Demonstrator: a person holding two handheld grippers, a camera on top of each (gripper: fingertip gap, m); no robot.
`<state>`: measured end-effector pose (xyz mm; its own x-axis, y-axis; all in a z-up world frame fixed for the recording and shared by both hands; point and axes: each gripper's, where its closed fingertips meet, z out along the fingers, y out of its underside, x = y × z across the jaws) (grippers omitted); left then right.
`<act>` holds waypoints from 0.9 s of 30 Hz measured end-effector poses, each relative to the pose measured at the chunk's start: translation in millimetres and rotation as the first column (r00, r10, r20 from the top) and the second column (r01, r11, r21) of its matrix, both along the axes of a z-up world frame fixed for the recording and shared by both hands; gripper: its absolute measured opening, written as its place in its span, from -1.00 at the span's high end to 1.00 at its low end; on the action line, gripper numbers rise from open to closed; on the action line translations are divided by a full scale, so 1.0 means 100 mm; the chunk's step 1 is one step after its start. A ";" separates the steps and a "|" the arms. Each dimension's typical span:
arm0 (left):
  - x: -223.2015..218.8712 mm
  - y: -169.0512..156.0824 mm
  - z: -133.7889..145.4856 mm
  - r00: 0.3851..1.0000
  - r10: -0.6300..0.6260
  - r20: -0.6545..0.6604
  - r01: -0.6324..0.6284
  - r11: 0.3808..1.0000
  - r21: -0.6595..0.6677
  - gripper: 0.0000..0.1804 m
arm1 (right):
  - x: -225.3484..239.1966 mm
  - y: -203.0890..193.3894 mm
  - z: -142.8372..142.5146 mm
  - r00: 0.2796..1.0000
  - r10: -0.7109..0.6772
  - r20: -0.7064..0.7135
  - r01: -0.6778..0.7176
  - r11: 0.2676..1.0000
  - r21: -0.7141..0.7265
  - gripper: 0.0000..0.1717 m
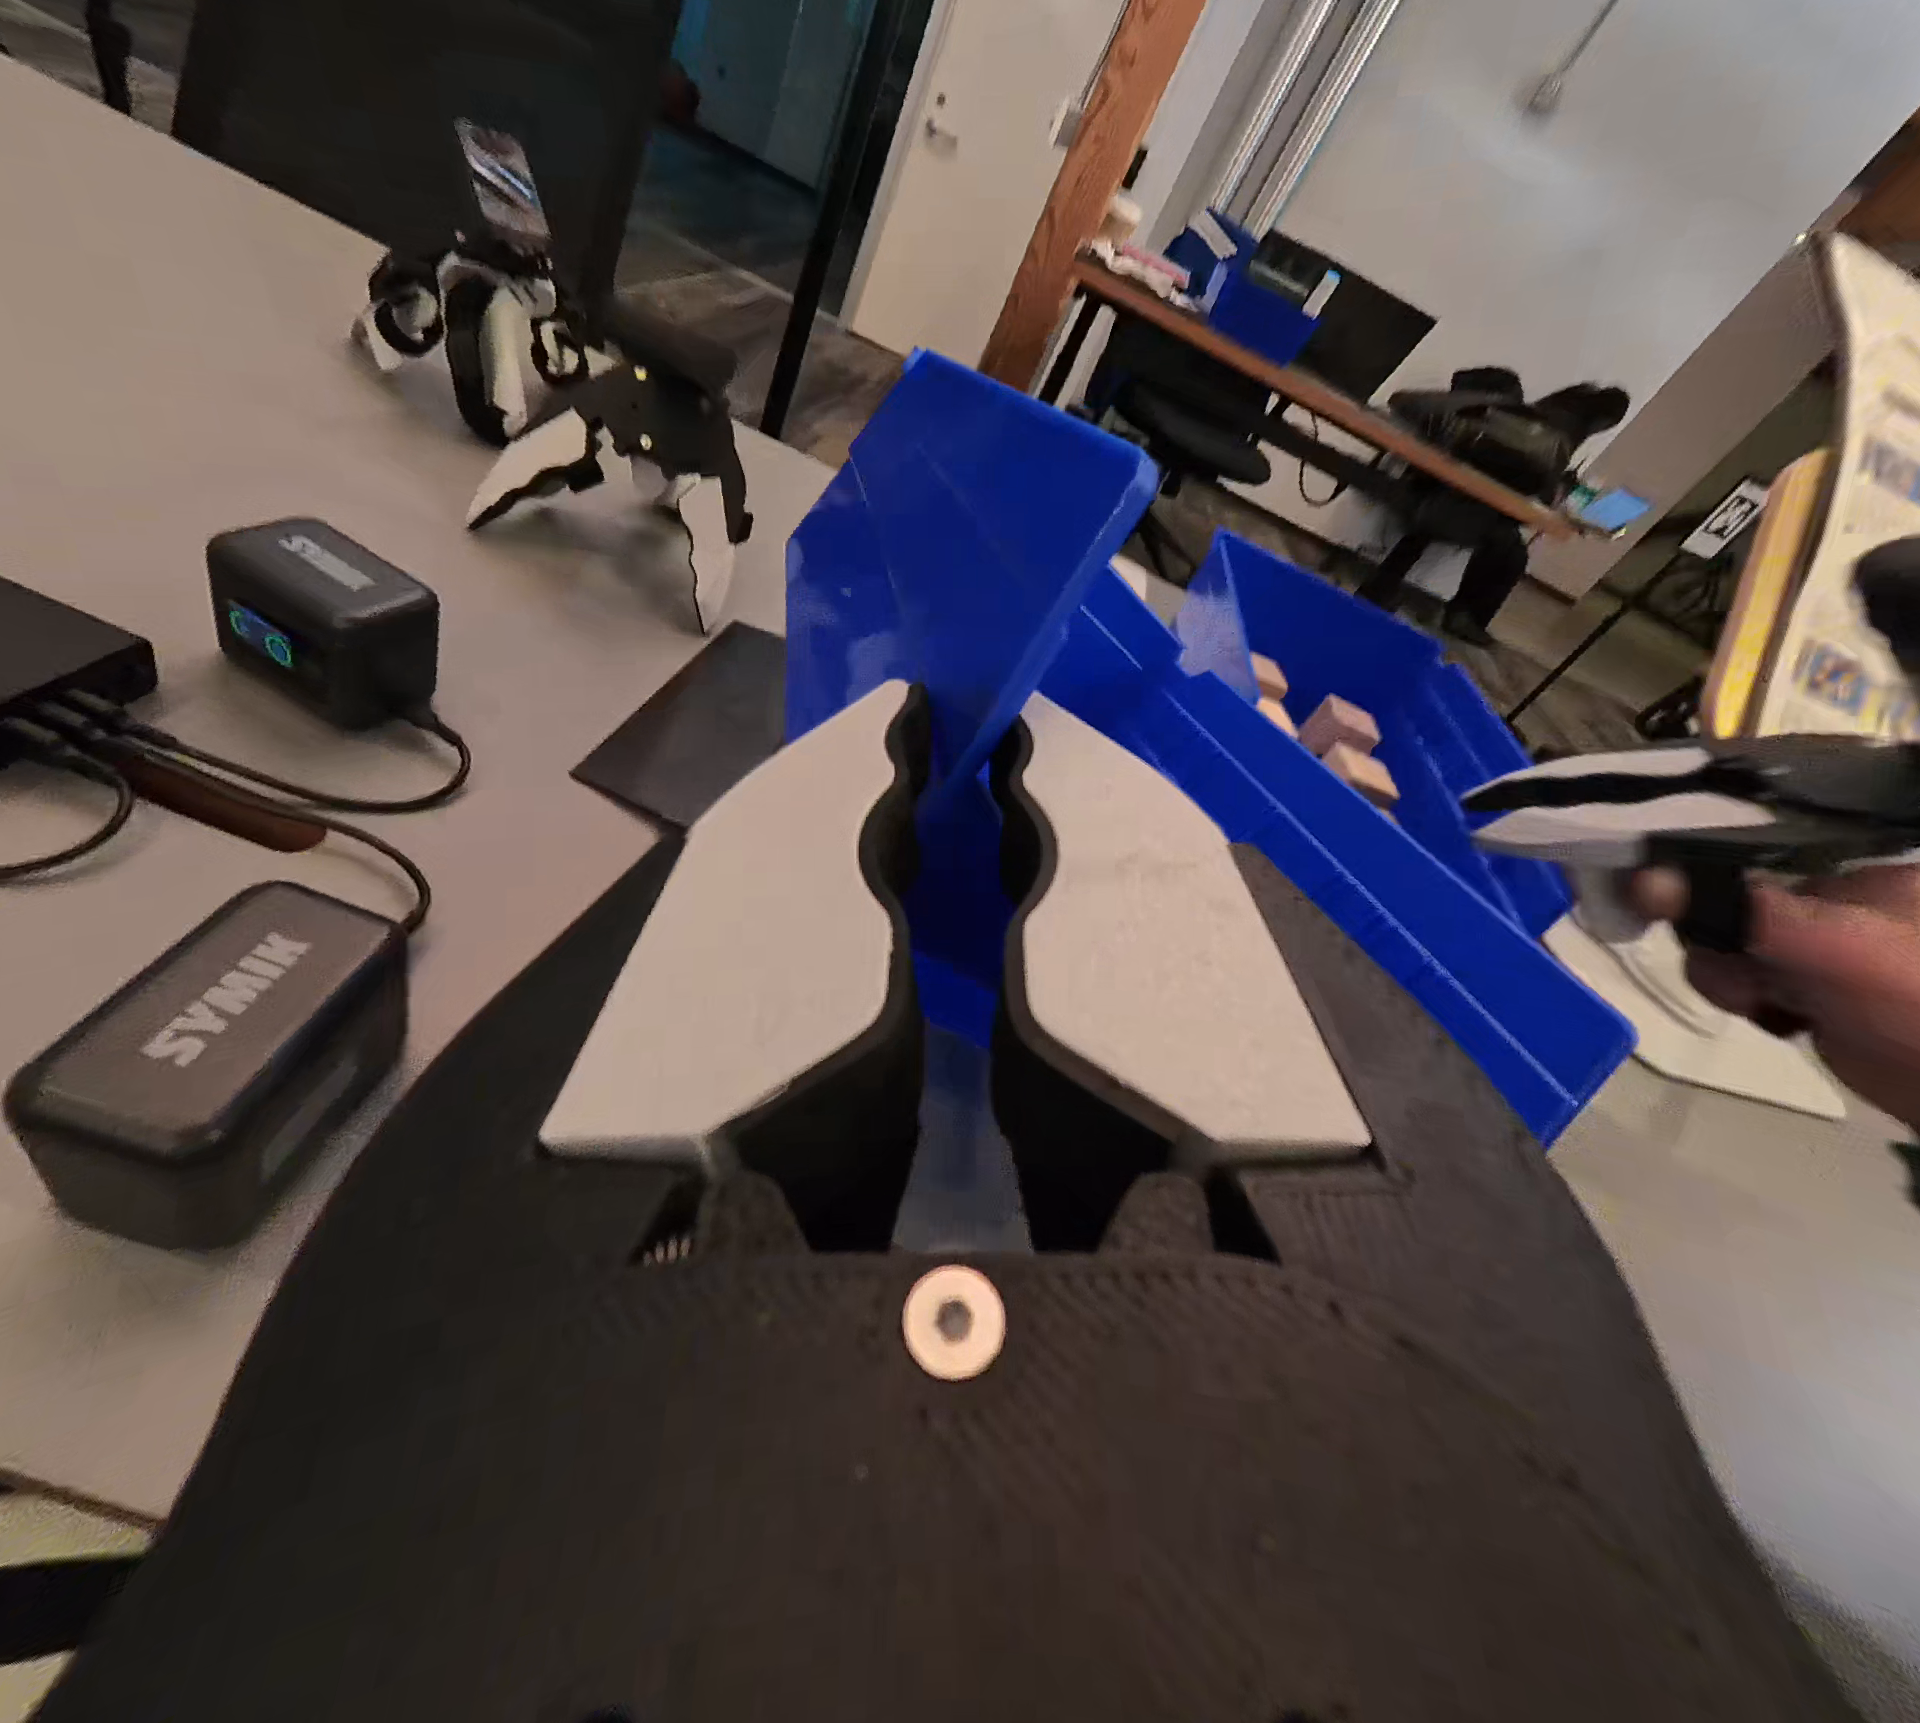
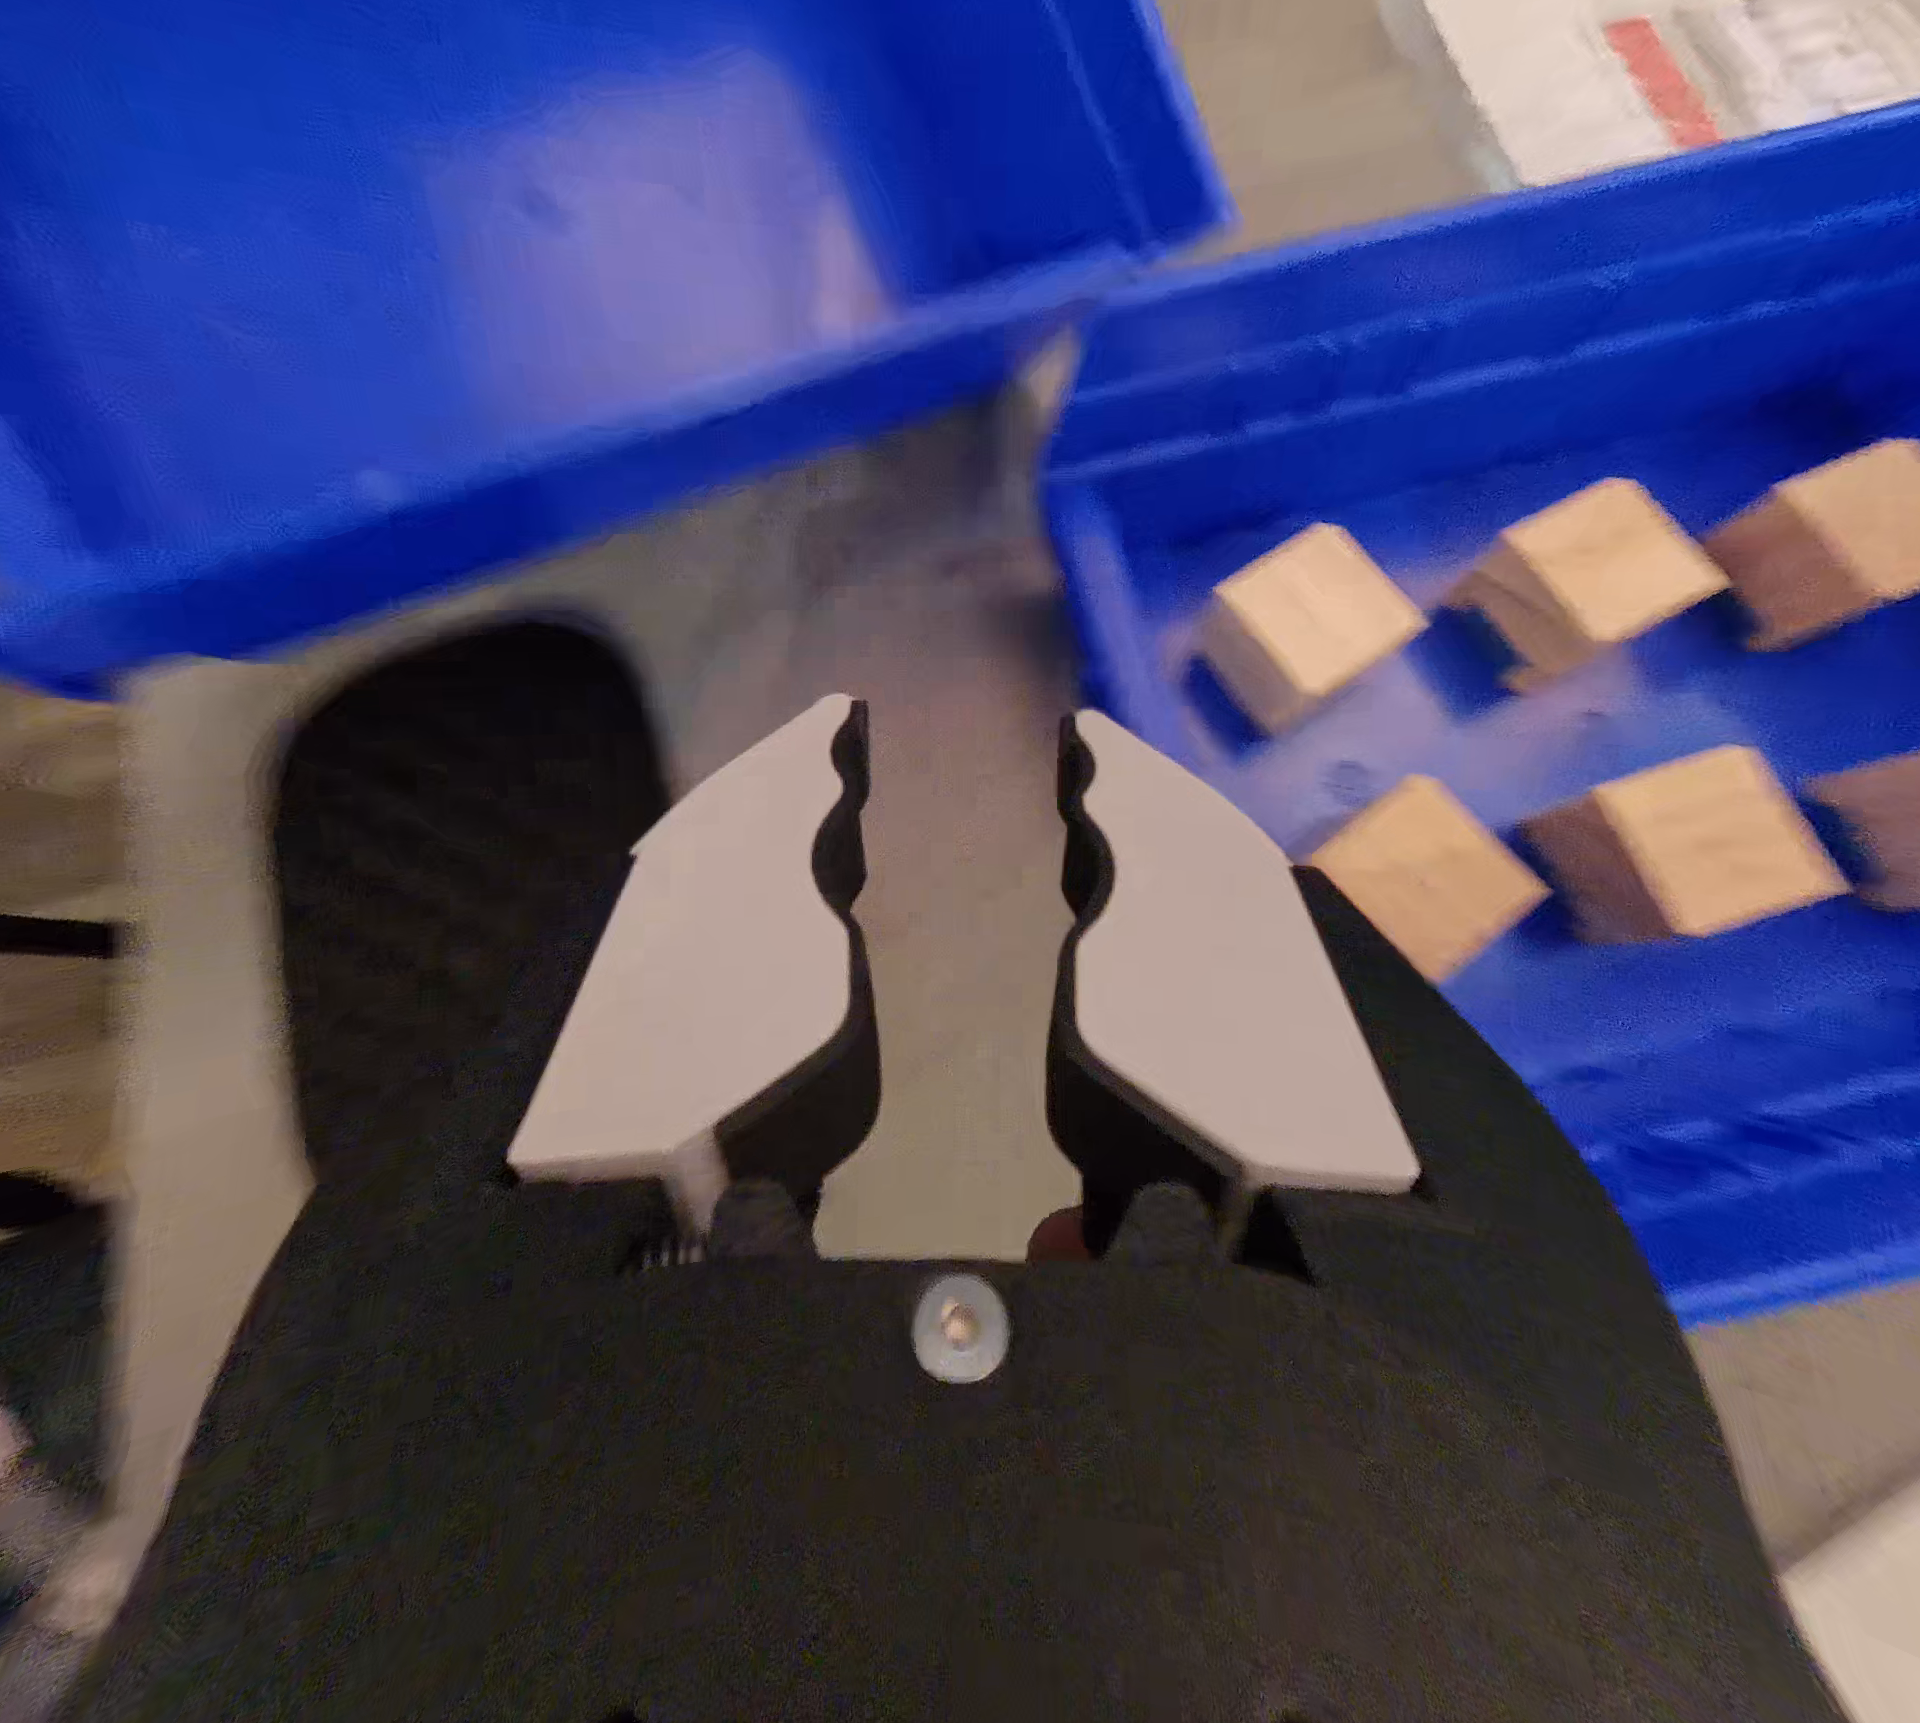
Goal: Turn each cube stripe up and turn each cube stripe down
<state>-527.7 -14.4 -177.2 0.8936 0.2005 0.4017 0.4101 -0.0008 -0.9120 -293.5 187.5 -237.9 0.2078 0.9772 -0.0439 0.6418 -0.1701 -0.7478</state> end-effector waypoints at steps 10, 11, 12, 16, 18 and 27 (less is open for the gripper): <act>0.26 0.00 0.00 0.995 0.030 -0.100 -0.032 0.999 -0.017 0.88 | -0.26 -1.08 0.28 0.920 -0.092 -0.380 -0.180 0.763 -0.621 0.18; 0.32 -0.01 0.04 0.989 0.038 -0.141 -0.041 0.999 -0.019 0.88 | -0.29 -1.09 0.24 0.918 -0.122 -0.377 -0.172 0.734 -0.657 0.13; 0.38 -0.02 0.07 0.983 0.048 -0.176 -0.052 0.998 -0.020 0.88 | -0.33 -1.11 0.17 0.920 -0.141 -0.365 -0.163 0.709 -0.686 0.11; 0.61 -0.09 0.11 0.966 0.070 -0.249 -0.076 0.997 -0.015 0.87 | -0.45 -1.34 -0.14 0.946 -0.100 -0.308 -0.178 0.634 -0.752 0.44; 0.69 -0.12 0.10 0.959 0.074 -0.273 -0.087 0.996 -0.037 0.85 | -0.48 -1.40 -0.32 0.963 -0.052 -0.264 -0.166 0.657 -0.735 0.53; 1.07 -0.39 0.48 0.890 0.147 -0.431 -0.106 0.987 0.117 0.81 | -0.57 -1.36 -0.20 0.956 -0.075 -0.284 -0.128 0.762 -0.634 0.85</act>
